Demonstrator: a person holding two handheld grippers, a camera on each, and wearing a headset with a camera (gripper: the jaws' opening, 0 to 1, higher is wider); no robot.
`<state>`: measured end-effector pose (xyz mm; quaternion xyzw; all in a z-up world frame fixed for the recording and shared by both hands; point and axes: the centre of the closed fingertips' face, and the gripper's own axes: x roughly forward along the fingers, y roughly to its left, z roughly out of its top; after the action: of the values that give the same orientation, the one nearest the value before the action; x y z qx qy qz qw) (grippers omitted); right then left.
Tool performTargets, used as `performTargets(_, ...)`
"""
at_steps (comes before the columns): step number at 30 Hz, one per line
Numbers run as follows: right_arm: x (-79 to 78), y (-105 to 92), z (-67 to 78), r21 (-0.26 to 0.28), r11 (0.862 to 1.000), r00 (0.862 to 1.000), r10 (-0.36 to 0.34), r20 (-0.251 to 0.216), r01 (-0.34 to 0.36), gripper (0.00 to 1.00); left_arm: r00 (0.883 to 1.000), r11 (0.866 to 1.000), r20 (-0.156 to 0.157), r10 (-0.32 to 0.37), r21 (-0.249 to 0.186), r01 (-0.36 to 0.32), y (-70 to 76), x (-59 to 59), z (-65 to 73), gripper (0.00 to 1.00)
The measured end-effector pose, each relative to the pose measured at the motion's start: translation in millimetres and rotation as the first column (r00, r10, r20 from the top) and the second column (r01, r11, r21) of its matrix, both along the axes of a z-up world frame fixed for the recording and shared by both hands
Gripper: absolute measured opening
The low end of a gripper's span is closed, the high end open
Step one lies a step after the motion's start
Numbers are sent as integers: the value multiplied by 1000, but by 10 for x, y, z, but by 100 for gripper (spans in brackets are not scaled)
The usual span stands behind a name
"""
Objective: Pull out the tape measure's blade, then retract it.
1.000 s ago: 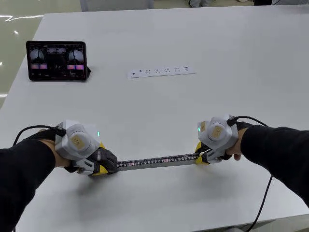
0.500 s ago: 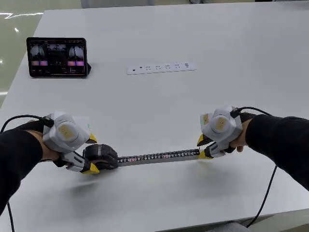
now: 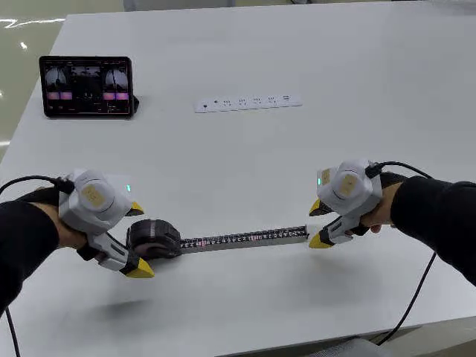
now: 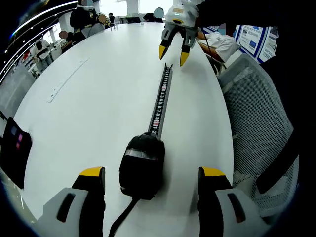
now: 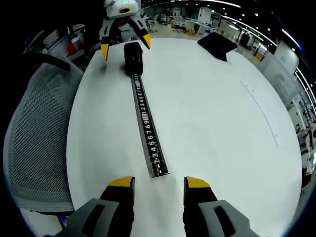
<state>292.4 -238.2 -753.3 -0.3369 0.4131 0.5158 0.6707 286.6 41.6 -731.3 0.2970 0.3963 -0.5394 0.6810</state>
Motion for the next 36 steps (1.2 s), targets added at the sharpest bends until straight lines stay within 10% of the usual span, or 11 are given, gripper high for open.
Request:
performTargets(16,-34,-78,176,87,987,989,-139,43,135,56,976,969,-46,213,-117,-217,35,46,58,91)
performTargets(18,-65,-84,194,89,988,990,-134,48,130,56,972,964,6,235,-134,-232,63,127,90,95)
performTargets(22,-78,-89,218,105,983,986,-156,53,150,58,961,949,11,276,-160,-271,106,170,135,99)
performTargets(28,-54,-133,267,176,958,970,-238,54,226,64,912,878,-36,410,-255,-405,170,245,216,99)
performTargets(36,21,-296,400,278,898,917,-383,111,341,69,859,822,19,512,-302,-483,335,283,241,99)
